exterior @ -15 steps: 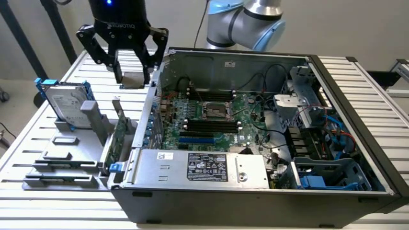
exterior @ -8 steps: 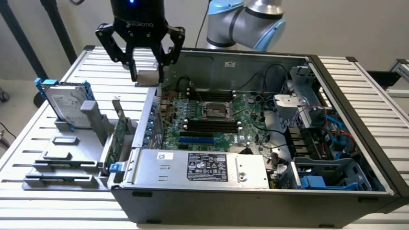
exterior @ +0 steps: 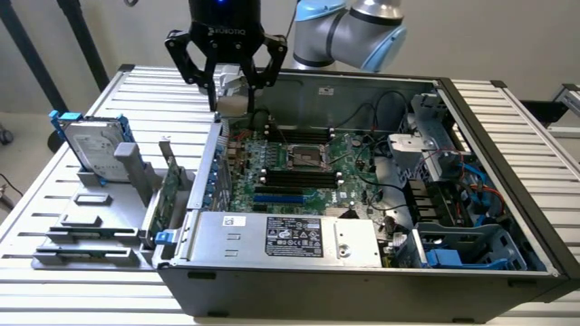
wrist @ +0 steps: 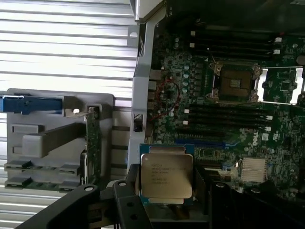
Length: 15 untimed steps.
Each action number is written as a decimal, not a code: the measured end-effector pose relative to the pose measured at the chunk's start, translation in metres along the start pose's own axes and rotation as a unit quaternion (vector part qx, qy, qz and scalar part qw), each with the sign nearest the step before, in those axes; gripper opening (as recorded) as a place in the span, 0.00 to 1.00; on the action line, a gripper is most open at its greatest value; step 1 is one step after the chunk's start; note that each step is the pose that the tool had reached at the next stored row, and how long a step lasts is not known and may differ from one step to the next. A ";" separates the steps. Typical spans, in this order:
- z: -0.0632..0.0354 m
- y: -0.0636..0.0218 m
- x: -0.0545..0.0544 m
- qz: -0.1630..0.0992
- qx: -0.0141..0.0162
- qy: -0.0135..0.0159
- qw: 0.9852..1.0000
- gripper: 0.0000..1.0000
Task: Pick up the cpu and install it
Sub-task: 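Pick up the cpu and move it towards the insertion slot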
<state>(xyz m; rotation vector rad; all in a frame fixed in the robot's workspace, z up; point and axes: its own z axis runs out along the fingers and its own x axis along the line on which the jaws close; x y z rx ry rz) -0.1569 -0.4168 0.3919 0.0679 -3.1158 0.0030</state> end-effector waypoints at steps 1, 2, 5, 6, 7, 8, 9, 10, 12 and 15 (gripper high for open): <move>-0.0001 0.0025 -0.003 0.000 0.000 0.000 1.000 0.55; 0.0000 0.0051 -0.006 0.000 0.000 0.000 1.000 0.55; 0.0003 0.0135 -0.015 0.000 0.000 0.000 1.000 0.55; 0.0005 0.0163 -0.018 0.000 0.000 0.000 1.000 0.55; 0.0008 0.0191 -0.021 0.000 0.000 0.000 1.000 0.55; 0.0011 0.0216 -0.025 0.000 0.000 0.000 1.000 0.55; 0.0018 0.0240 -0.029 0.000 0.000 0.000 1.000 0.55; 0.0030 0.0261 -0.034 0.000 0.000 0.000 1.000 0.55; 0.0058 0.0295 -0.043 0.000 0.000 0.000 1.000 0.55; 0.0110 0.0341 -0.057 0.000 0.000 0.000 1.000 0.55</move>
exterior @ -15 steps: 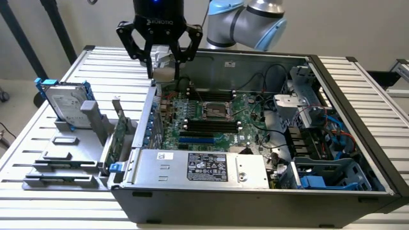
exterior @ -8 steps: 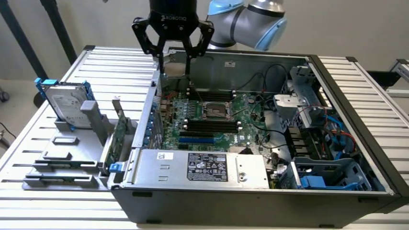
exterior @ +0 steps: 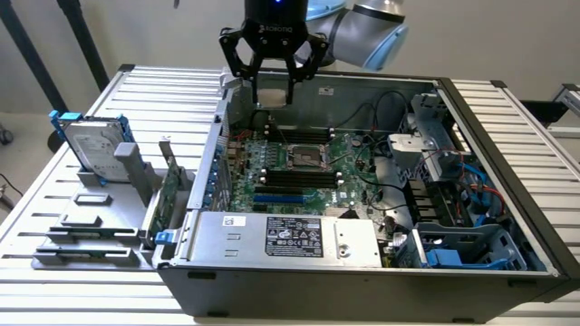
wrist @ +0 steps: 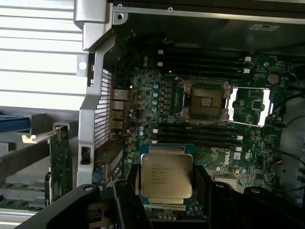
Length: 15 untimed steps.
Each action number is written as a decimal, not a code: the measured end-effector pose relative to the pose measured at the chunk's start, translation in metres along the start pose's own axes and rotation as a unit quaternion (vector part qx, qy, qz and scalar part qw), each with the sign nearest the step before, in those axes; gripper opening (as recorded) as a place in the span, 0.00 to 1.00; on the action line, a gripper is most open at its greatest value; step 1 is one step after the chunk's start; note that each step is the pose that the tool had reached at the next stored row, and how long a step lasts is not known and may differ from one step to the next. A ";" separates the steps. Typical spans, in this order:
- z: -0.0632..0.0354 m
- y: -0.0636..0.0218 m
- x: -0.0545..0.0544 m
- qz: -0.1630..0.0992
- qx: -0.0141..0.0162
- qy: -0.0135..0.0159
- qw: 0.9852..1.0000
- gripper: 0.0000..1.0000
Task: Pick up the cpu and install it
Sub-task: 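Pick up the cpu and move it towards the insertion slot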
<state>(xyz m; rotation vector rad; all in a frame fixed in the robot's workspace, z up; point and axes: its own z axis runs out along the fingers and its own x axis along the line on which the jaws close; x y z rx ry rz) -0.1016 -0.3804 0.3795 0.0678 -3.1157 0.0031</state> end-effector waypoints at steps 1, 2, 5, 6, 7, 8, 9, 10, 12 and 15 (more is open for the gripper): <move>0.0017 0.0015 -0.005 0.000 0.000 0.000 1.000 0.55; 0.0034 0.0031 -0.009 0.000 0.000 0.000 1.000 0.55; 0.0085 0.0075 -0.023 0.000 0.000 0.000 1.000 0.55; 0.0102 0.0089 -0.028 0.000 0.000 0.000 1.000 0.55; 0.0118 0.0100 -0.033 0.000 0.000 0.000 1.000 0.55; 0.0135 0.0111 -0.037 0.000 0.000 0.000 1.000 0.55; 0.0153 0.0122 -0.042 0.000 0.000 0.000 1.000 0.55; 0.0170 0.0132 -0.047 0.000 0.000 0.000 1.000 0.55; 0.0204 0.0152 -0.056 0.000 0.000 0.000 1.000 0.55; 0.0256 0.0197 -0.064 0.000 0.000 0.000 1.000 0.55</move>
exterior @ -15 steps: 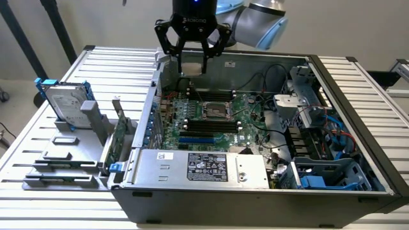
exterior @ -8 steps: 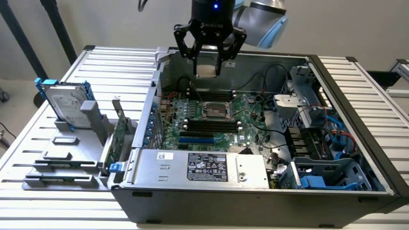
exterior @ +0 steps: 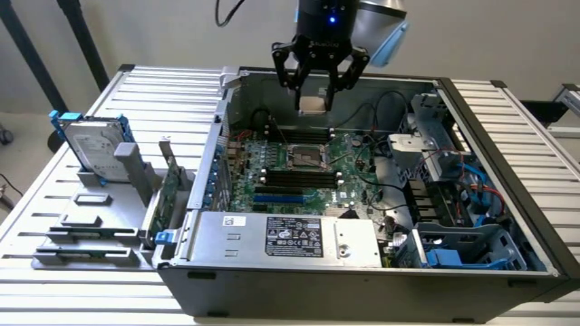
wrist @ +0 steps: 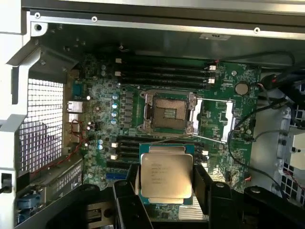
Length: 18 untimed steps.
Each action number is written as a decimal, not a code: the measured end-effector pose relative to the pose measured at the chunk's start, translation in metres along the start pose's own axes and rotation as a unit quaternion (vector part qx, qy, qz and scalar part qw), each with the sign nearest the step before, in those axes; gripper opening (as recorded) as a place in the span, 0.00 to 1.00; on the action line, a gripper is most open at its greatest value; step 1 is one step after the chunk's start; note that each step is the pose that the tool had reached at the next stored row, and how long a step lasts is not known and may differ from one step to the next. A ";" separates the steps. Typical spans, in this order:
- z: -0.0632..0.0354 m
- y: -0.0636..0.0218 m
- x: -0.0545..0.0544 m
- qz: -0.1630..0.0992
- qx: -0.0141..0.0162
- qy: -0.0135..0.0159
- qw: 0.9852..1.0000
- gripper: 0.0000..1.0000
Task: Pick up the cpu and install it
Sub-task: 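Pick up the cpu and move it towards the insertion slot, then place the cpu into insertion slot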
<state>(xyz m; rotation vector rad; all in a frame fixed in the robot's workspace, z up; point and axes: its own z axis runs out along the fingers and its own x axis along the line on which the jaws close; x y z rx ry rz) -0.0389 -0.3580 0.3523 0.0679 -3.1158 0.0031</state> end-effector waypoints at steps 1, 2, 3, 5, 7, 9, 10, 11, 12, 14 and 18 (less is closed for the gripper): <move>0.0019 0.0021 -0.001 0.000 0.000 0.000 1.000 0.55; 0.0037 0.0041 -0.002 0.000 0.000 0.000 1.000 0.55; 0.0055 0.0064 -0.002 0.000 0.000 0.000 1.000 0.55; 0.0091 0.0107 -0.002 0.001 0.000 0.000 1.000 0.55; 0.0127 0.0148 -0.002 0.001 0.000 0.000 1.000 0.55; 0.0164 0.0184 -0.003 0.003 0.000 0.000 1.000 0.55; 0.0182 0.0193 -0.003 0.005 0.000 0.000 1.000 0.55; 0.0200 0.0200 -0.003 0.008 0.000 0.000 1.000 0.55; 0.0218 0.0206 -0.003 0.011 0.000 0.000 1.000 0.55; 0.0254 0.0217 -0.003 0.017 0.000 0.000 1.000 0.55; 0.0327 0.0246 -0.004 0.026 -0.001 0.000 1.000 0.55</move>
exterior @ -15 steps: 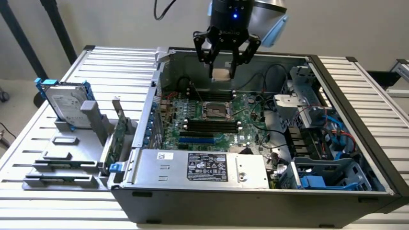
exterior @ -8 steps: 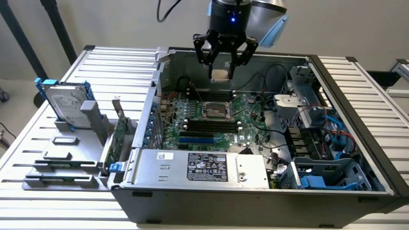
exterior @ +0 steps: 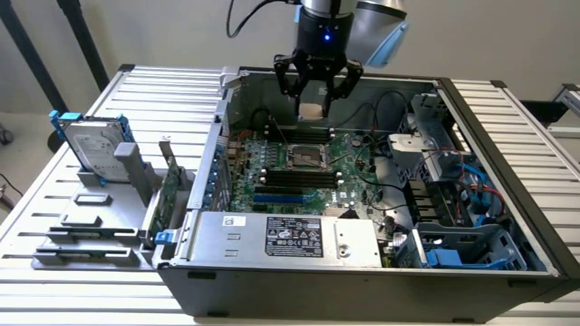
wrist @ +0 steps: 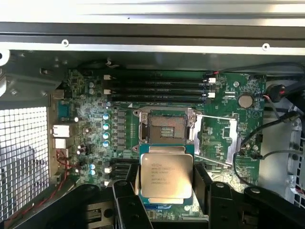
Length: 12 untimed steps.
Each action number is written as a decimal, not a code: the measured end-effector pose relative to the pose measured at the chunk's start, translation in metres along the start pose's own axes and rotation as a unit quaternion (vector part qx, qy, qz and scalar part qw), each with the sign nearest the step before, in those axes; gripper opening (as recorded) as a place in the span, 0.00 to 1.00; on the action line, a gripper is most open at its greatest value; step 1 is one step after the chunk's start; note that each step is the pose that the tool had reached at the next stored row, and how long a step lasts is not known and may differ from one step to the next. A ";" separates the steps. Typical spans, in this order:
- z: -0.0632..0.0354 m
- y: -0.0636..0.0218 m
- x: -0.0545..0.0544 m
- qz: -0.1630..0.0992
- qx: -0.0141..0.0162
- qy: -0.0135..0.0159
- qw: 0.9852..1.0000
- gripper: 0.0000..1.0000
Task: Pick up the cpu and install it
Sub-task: 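Place the cpu into insertion slot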
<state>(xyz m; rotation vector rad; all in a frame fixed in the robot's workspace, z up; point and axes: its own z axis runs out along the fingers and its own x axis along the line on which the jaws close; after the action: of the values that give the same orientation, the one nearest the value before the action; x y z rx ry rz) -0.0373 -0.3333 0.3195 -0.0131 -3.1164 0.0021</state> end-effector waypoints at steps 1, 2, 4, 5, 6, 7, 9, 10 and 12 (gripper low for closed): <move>0.0018 0.0010 0.000 0.001 0.000 0.000 1.000 0.55; 0.0036 0.0019 -0.001 0.001 0.000 0.000 1.000 0.55; 0.0073 0.0032 -0.004 0.002 0.000 0.000 1.000 0.55; 0.0090 0.0036 -0.006 0.002 0.000 0.000 1.000 0.55; 0.0107 0.0038 -0.008 0.002 0.000 0.000 1.000 0.55; 0.0125 0.0039 -0.009 0.003 0.000 0.000 1.000 0.55; 0.0154 0.0038 -0.009 0.003 0.000 0.000 1.000 0.55; 0.0154 0.0039 -0.009 0.003 0.000 0.000 1.000 0.55; 0.0155 0.0038 -0.009 0.003 0.000 0.000 1.000 0.55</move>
<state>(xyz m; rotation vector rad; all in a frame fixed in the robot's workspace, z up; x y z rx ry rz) -0.0288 -0.3296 0.3038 -0.0223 -3.1162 0.0020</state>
